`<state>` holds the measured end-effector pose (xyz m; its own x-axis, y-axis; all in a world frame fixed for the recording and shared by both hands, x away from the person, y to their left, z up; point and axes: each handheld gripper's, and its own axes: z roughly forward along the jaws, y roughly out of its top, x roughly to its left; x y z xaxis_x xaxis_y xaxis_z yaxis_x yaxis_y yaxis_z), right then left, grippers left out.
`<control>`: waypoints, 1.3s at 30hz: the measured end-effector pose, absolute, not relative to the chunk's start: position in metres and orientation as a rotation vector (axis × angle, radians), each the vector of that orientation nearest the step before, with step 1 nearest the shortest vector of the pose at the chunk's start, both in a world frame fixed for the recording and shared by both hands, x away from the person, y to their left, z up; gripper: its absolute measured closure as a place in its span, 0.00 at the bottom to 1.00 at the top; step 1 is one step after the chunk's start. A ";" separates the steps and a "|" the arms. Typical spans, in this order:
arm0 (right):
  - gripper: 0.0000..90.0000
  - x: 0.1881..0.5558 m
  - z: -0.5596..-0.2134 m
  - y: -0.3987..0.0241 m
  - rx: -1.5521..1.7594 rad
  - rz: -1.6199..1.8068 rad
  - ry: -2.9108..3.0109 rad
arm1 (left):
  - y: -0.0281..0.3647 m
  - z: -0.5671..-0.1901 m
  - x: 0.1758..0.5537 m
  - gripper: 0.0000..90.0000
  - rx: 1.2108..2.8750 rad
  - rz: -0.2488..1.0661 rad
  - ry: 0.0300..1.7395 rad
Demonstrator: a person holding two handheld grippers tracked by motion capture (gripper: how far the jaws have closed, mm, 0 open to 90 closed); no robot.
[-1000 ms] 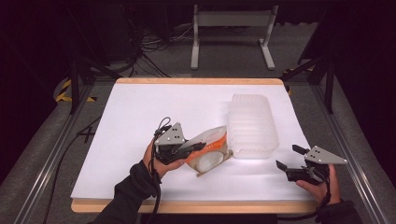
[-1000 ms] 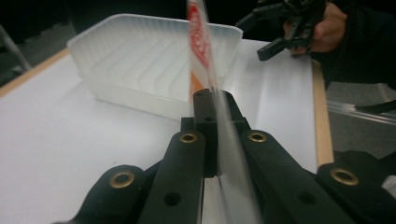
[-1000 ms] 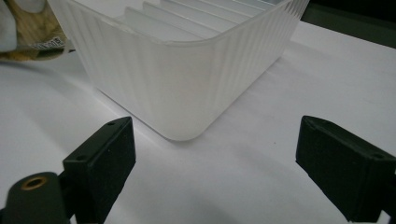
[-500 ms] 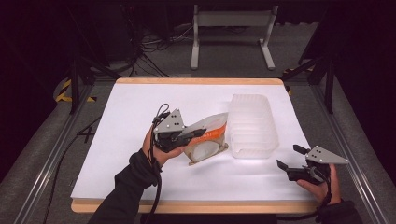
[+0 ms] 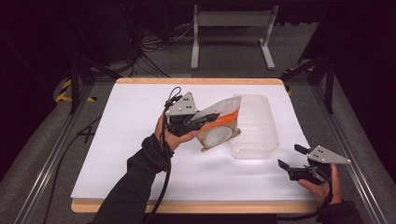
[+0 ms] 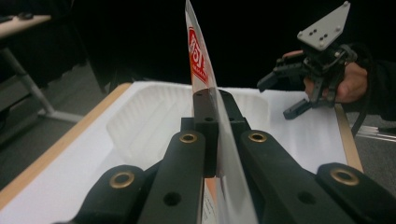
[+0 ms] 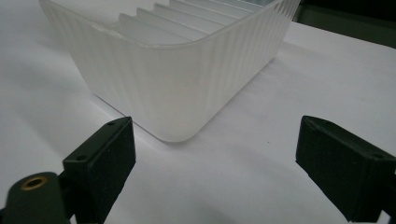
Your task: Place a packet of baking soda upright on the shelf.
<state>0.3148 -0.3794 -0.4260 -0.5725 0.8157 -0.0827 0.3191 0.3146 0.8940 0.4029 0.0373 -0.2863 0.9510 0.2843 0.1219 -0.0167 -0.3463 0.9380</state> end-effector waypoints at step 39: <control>0.14 0.309 -0.428 -0.386 1.016 1.229 2.047 | -0.083 -0.294 0.438 1.00 1.934 0.168 -0.045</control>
